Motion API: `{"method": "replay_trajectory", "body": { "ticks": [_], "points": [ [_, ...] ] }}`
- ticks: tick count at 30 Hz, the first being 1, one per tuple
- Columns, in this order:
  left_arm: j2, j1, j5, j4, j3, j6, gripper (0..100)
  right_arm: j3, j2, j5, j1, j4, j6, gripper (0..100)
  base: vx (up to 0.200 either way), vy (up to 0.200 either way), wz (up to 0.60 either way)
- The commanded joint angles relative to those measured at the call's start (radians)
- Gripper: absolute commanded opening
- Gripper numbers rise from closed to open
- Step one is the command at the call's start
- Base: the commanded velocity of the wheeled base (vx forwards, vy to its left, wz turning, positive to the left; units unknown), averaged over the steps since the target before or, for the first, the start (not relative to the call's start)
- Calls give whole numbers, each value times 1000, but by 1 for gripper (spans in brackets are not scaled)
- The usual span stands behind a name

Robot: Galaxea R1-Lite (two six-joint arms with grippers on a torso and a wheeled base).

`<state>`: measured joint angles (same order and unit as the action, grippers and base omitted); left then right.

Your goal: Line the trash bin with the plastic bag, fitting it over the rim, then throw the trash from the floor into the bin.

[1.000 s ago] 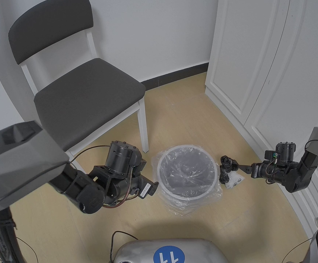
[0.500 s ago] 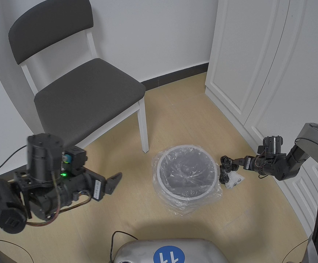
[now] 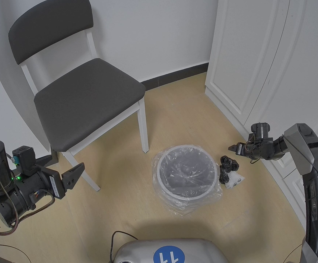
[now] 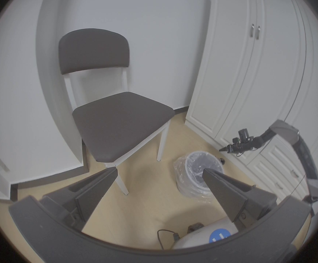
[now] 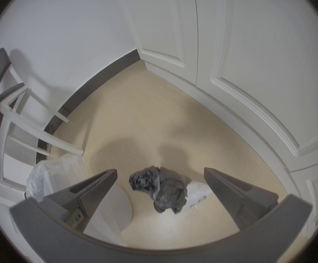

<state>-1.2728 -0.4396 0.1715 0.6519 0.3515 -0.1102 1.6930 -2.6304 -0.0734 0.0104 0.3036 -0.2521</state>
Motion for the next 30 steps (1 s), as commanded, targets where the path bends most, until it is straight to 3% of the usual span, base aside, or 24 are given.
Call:
{"method": "replay_trajectory", "body": {
  "ticks": [1, 12, 23, 30],
  "points": [
    [79, 61, -21, 57, -88, -95, 100, 307, -226, -2, 0, -195, -12, 100, 0, 0, 0],
    [115, 27, -20, 58, -151, -89, 100, 307, -269, -6, 39, -173, -4, 100, 0, 0, 0],
    [115, -18, -18, 58, -151, -89, 100, 307, -329, 4, 34, -12, -10, 100, 0, 0, 0],
    [110, -28, -18, 58, -151, -91, 100, 307, -344, 7, 39, 2, -7, 100, 0, 0, 0]
  ]
}}
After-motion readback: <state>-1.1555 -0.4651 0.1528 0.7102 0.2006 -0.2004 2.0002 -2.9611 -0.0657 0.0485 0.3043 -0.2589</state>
